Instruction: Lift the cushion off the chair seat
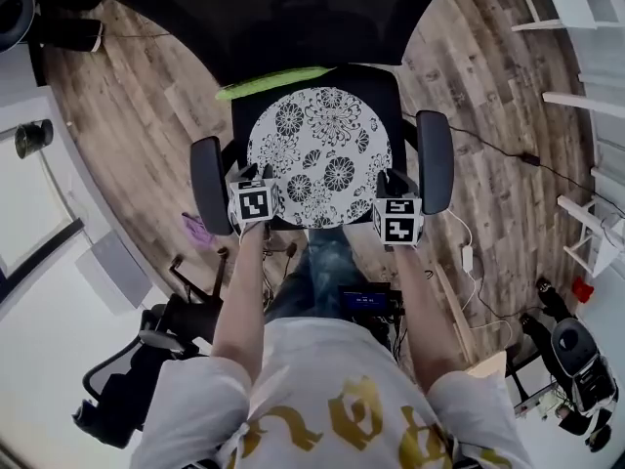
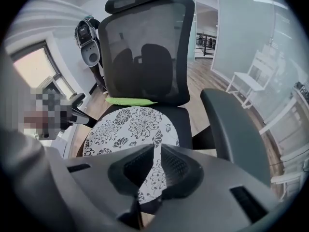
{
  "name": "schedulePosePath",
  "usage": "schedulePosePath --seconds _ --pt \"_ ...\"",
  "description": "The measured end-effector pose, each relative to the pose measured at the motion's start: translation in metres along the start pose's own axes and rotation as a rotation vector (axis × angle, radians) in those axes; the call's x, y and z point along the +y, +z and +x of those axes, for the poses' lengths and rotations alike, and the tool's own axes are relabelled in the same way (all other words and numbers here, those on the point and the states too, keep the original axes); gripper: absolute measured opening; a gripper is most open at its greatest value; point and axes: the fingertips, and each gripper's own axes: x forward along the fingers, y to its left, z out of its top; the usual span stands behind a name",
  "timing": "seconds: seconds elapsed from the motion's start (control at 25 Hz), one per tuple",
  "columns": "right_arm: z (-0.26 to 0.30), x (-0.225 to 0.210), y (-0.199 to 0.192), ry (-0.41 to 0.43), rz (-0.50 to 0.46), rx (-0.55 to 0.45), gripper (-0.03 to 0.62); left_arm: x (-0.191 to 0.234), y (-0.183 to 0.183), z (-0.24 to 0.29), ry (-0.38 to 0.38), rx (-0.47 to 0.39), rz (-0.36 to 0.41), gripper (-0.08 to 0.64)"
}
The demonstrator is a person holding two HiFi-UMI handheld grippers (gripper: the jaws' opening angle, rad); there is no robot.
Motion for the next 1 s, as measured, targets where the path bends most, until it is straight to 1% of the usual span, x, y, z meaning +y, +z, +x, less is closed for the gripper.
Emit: schedulePosePath --seconds 0.16,0.2,0.24,0.28,0.36,0.44,0.6,0.72,0.84,0.88,1.0 --pt "0.022 0.004 -0.018 0.033 0.018 0.075 0.018 0.017 -0.010 0.019 0.048 0.021 -0.038 0.101" --pt "0.027 0.004 -0.021 0.034 0.016 0.091 0.039 0.022 -0.013 0.023 0.057 0.029 -0.045 0.101" --pt "0.031 0.003 -0.024 0.028 0.014 0.102 0.068 0.025 -0.016 0.026 0.064 0.036 -0.054 0.101" --pt "0.034 0.001 -0.027 0.014 0.014 0.109 0.080 0.028 -0.018 0.029 0.067 0.043 -0.064 0.101" --pt "0.042 -0.005 -0.031 -0.021 0.013 0.121 0.083 0.031 -0.022 0.036 0.068 0.057 -0.079 0.101" --pt "0.051 -0.010 -0.036 -0.043 0.007 0.137 0.108 0.033 -0.024 0.042 0.077 0.068 -0.080 0.101" --pt "0.069 -0.021 -0.044 -0.068 0.003 0.167 0.155 0.042 -0.030 0.056 0.124 0.084 -0.086 0.115" --pt "0.078 -0.027 -0.050 -0.084 0.026 0.187 0.166 0.051 -0.033 0.064 0.155 0.084 -0.092 0.117" --pt "0.090 -0.032 -0.059 -0.091 0.057 0.210 0.169 0.056 -0.032 0.068 0.168 0.094 -0.101 0.124" --pt "0.092 -0.034 -0.063 -0.095 0.062 0.220 0.169 0.059 -0.032 0.070 0.172 0.093 -0.118 0.129" --pt "0.095 -0.037 -0.066 -0.106 0.069 0.231 0.169 0.063 -0.038 0.072 0.161 0.096 -0.217 0.138"
